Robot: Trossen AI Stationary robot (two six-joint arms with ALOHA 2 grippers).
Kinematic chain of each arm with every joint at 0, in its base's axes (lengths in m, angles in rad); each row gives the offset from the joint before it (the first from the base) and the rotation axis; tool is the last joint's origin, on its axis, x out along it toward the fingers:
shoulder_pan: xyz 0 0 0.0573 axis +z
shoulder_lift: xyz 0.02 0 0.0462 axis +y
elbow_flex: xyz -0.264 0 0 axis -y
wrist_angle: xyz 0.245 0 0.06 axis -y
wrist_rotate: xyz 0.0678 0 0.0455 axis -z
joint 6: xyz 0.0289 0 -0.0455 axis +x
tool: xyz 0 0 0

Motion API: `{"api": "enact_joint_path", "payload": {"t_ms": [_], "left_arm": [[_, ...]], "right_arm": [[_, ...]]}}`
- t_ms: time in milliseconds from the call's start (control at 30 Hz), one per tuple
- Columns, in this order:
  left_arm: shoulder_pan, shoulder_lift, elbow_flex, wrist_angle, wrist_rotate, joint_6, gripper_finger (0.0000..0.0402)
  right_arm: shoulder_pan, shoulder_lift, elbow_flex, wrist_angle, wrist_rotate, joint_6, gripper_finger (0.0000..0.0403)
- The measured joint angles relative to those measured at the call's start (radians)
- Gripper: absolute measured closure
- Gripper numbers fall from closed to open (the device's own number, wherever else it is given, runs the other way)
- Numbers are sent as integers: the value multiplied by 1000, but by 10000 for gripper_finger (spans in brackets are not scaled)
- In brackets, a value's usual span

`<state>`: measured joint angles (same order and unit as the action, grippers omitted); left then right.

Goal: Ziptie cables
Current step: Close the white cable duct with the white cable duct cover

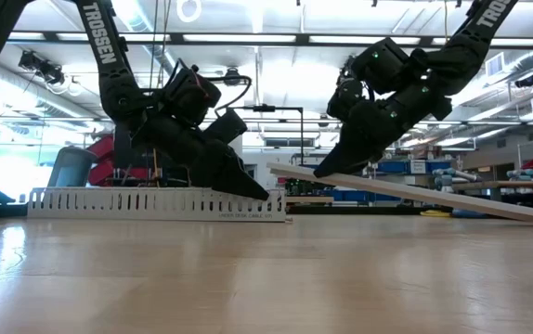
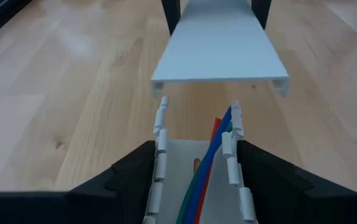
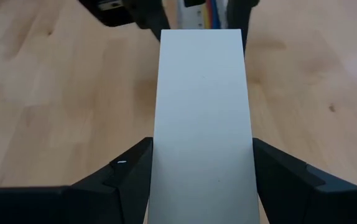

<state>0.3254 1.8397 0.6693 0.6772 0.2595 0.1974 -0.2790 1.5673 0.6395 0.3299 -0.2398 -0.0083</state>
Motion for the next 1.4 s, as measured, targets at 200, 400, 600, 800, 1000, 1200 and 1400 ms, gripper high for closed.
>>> {"api": "enact_joint_path", "payload": {"t_ms": [200, 400, 600, 800, 1000, 1200, 1400], "left_arm": [[0, 0, 0, 1, 8, 0, 172], [0, 0, 0, 2, 8, -1, 172], [0, 0, 0, 1, 7, -1, 172], [0, 0, 0, -6, 8, -14, 172], [0, 0, 0, -8, 8, -13, 172], [0, 0, 0, -6, 8, -10, 172], [0, 0, 0, -4, 8, -10, 172]], "right_arm": [[9, 0, 0, -11, 19, -54, 167], [7, 1, 0, -9, 38, -82, 167], [10, 53, 17, 90, 11, -82, 167], [10, 85, 42, 70, 11, -80, 167], [10, 90, 42, 33, 37, -80, 167], [9, 115, 44, 22, 34, -75, 167], [8, 113, 43, 24, 30, -74, 165]]}}
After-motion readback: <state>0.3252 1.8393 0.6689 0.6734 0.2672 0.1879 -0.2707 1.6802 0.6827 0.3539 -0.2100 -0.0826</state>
